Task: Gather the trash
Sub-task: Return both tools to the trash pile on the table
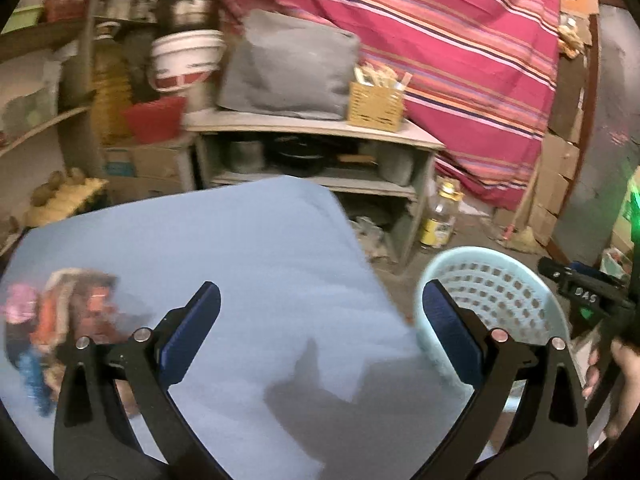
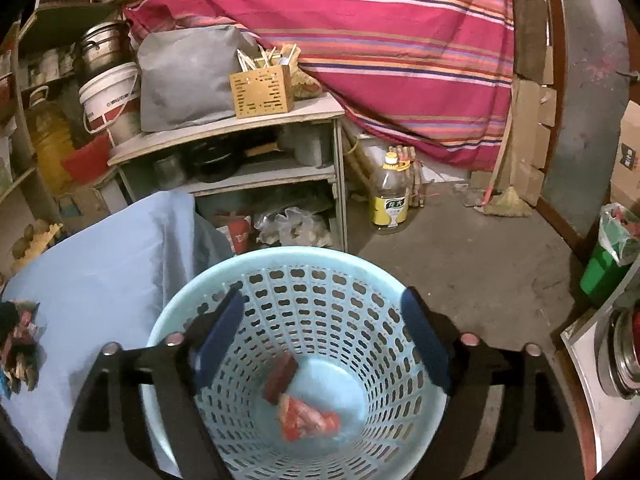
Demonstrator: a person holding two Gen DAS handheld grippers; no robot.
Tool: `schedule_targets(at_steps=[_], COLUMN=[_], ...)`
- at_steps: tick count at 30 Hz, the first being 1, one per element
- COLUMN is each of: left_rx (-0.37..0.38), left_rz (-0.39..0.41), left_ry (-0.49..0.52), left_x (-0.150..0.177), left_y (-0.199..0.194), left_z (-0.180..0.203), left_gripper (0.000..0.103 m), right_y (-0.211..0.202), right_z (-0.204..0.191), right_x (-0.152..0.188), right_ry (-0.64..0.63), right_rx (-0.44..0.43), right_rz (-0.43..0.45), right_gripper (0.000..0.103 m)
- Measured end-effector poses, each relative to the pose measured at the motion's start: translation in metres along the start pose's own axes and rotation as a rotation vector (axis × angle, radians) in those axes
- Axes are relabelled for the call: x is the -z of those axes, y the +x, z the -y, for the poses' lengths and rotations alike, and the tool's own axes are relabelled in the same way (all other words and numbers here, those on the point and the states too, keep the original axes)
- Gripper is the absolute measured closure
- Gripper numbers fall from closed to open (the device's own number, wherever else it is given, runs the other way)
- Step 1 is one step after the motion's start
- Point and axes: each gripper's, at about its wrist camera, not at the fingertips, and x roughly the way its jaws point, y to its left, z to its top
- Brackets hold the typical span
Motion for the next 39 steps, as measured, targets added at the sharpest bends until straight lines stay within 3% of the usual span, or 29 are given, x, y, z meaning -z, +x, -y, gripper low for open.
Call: schedule_targets(at_steps=[8,17,20,26,31,39], left_rx=[-0.154,-0.306,-0.357,-0.381,-0.415,-0.422], left_rz=[0.020,0.005,0.004,0.009,-0.016,-0.024], left_ry=[-0.044,-0.115,-0.127,-0.202,-0.220,-0.282], left_x=[0.010,0.037,0.048,0.067,0.085,0.092], left_y=[-0.047,-0.081,-0.089,-0.099,-0.094,-0.098], left_z=[-0.092,-0.203,-0.231,-0.278,-0.302,-0.337], left_gripper=[0.005,0.005,0.005,0.005,0.005,0.005], right_y=[-0.036,-0.069,-0.074,-0.069,-0.065,-0.061], right_z=[-0.052,-0.151,-0.176,-0.226,-0.263,-0.289], right_x=[0.008,0.029,0.035,0.053,0.068,0.073], right_ry=[-0.017,-0.142,-0.164,-0.227,-0.370,-0.363], right_rx=[-0.073,-0.174,-0.164,-0.158,-0.081,-0.210], right_rz=[0.046,0.081,0.089,0.059,0.076,0.017], right_gripper=[0.007,0.005,0.005,0.005,0.005,0.005])
